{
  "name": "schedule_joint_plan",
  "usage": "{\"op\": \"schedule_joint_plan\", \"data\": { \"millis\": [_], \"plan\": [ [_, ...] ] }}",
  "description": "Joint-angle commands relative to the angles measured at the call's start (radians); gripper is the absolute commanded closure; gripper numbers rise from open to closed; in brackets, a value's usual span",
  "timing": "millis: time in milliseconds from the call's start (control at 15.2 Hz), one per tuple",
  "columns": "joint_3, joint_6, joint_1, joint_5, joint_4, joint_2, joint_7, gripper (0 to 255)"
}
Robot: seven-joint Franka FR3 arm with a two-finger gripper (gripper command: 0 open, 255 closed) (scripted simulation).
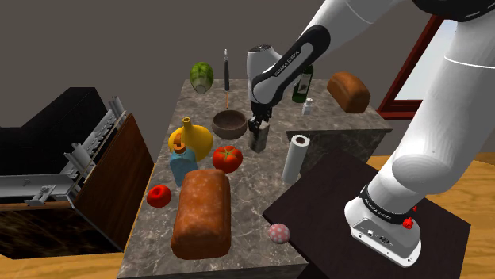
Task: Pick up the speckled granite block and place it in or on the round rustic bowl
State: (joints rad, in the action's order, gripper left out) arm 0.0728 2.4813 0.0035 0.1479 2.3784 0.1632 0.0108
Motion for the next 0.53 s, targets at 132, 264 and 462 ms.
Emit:
{"op": "schedule_joint_plan", "data": {
  "millis": [132, 264, 462],
  "plan": [
    [-0.003, 0.0, -0.003, 0.001, 0.003, 0.001, -0.002, 255],
    [-0.004, 0.0, -0.003, 0.001, 0.002, 0.001, -0.002, 255],
    [-0.001, -0.013, -0.002, -0.002, 0.0, -0.01, -0.003, 255]
  ]
}}
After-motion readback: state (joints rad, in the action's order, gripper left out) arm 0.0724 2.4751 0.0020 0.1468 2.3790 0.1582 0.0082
